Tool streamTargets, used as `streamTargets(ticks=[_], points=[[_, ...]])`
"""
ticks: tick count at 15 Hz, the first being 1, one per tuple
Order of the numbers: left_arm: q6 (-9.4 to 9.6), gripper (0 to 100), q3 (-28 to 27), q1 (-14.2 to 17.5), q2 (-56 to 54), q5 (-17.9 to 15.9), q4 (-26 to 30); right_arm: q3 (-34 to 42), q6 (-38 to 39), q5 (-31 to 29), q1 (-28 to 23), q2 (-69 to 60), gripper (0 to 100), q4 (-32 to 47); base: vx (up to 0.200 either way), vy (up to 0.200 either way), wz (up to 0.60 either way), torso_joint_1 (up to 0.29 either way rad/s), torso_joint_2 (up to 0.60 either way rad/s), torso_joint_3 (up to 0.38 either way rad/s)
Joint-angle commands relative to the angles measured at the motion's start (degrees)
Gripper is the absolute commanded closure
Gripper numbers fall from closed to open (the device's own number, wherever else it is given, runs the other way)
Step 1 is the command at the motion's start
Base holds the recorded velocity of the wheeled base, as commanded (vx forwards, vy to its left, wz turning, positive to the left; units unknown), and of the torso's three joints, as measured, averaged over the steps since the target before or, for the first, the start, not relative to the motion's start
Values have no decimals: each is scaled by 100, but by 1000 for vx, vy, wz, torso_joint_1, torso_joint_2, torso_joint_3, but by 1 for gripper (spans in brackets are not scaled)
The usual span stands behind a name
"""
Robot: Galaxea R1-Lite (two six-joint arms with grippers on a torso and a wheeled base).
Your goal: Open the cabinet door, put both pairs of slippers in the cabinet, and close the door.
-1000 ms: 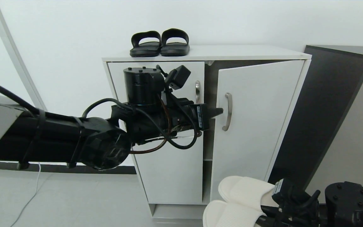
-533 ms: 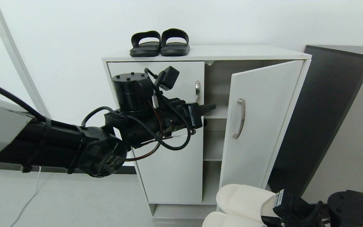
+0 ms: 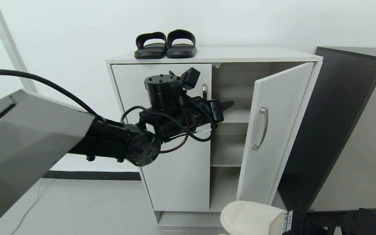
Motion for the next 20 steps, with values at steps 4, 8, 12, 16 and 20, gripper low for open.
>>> streamTargets(ticks=[4, 8, 12, 16, 20], points=[[-1, 100, -34, -213, 134, 8, -20, 43, -3, 0, 72, 9, 100, -2, -150, 0, 0, 4, 3, 4], [26, 100, 318, -802, -226, -18, -47, 69, -3, 0, 98, 36, 100, 7, -200, 0, 0, 5, 0, 1], [26, 100, 520, -1180, -384, -36, -170, 122, -109, 0, 160, 36, 100, -2, -200, 0, 0, 0, 0, 8], [96, 100, 986, -504, -797, 219, -539, -318, 208, -238, -130, 150, 100, -2, -50, 0, 0, 1, -1, 1], [1010, 100, 2708, 999, -3680, 1081, 955, -2128, 1385, -2373, -587, 1178, 100, 7, 0, 0, 0, 0, 0, 0]])
